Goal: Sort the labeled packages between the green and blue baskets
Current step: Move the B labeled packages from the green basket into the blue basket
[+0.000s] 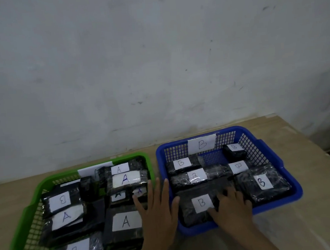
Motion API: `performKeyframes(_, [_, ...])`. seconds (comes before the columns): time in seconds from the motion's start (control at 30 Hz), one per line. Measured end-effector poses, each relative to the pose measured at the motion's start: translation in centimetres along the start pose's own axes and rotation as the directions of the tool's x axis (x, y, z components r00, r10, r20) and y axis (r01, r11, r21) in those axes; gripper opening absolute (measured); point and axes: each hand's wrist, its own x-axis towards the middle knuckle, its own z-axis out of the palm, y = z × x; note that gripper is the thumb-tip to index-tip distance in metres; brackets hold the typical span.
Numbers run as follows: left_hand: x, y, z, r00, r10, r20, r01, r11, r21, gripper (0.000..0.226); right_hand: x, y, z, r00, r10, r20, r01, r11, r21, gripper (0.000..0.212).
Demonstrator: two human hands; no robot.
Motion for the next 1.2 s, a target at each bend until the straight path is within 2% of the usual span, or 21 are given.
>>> performKeyframes(0.1, [-1.0,-2.2,-2.3,0.996,-0.030,-0.081,0.023,0.996,-0.088,0.068,-0.6,-0.7,-0.1,0.996,-0.014,-0.088,0.019,0.998,0.058,0.041])
performKeyframes(0.2, [-2.2,-5.6,-4.5,0.964,-0.108,-0.244,0.075,0.987,-0.141,0.064,-1.6,-3.2,0.7,0.965,-0.128,-0.229,0.176,0.963,0.203,0.040])
performKeyframes(0.27, [-3.2,-8.4,-6.0,0.930,-0.218,-0.298,0.174,0.971,-0.167,0.052,-2.5,-6.0,1.4,0.920,-0.231,-0.316,0.320,0.909,0.266,0.036])
performKeyframes(0.37, [-4.5,-13.0,-7.7,0.853,-0.414,-0.318,0.362,0.908,-0.211,0.026,-4.0,-10.9,2.9,0.843,-0.408,-0.351,0.511,0.812,0.282,0.030])
performKeyframes(0.47, [-5.5,-17.3,-9.0,0.801,-0.554,-0.226,0.505,0.829,-0.241,0.012,-5.0,-15.4,4.9,0.777,-0.553,-0.301,0.628,0.722,0.293,0.024])
performKeyframes(0.57, [-5.8,-20.6,-9.8,0.779,-0.623,-0.067,0.585,0.762,-0.277,0.010,-5.4,-18.8,7.0,0.779,-0.609,-0.150,0.619,0.709,0.338,0.024])
performKeyframes(0.67, [-5.5,-22.5,-10.0,0.783,-0.621,0.047,0.615,0.760,-0.210,0.007,-5.4,-21.3,8.7,0.767,-0.638,-0.073,0.626,0.716,0.309,0.027])
performKeyframes(0.73, [-5.1,-23.3,-9.9,0.776,-0.608,0.168,0.629,0.763,-0.147,0.017,-5.3,-22.6,9.6,0.758,-0.648,-0.077,0.641,0.717,0.275,0.033])
performKeyframes(0.83, [-4.6,-24.0,-9.7,0.725,-0.576,0.378,0.633,0.773,-0.037,0.029,-5.1,-23.7,10.6,0.765,-0.644,-0.019,0.634,0.748,0.194,0.045])
performKeyframes(0.9, [-4.3,-24.3,-9.3,0.679,-0.554,0.481,0.634,0.773,-0.004,0.036,-4.8,-24.0,11.0,0.760,-0.649,0.034,0.641,0.758,0.120,0.044])
performKeyframes(1.0, [-4.0,-24.6,-8.8,0.626,-0.548,0.555,0.656,0.755,0.005,0.047,-4.5,-24.1,11.4,0.757,-0.651,0.058,0.644,0.759,0.097,0.041])
performKeyframes(1.13, [-3.6,-24.8,-8.5,0.623,-0.540,0.566,0.683,0.729,-0.056,0.053,-4.3,-23.9,11.6,0.766,-0.640,0.057,0.632,0.767,0.108,0.040])
performKeyframes(1.2, [-3.6,-24.8,-8.5,0.606,-0.534,0.589,0.679,0.733,-0.034,0.050,-4.3,-23.9,11.6,0.767,-0.639,0.049,0.633,0.767,0.106,0.039])
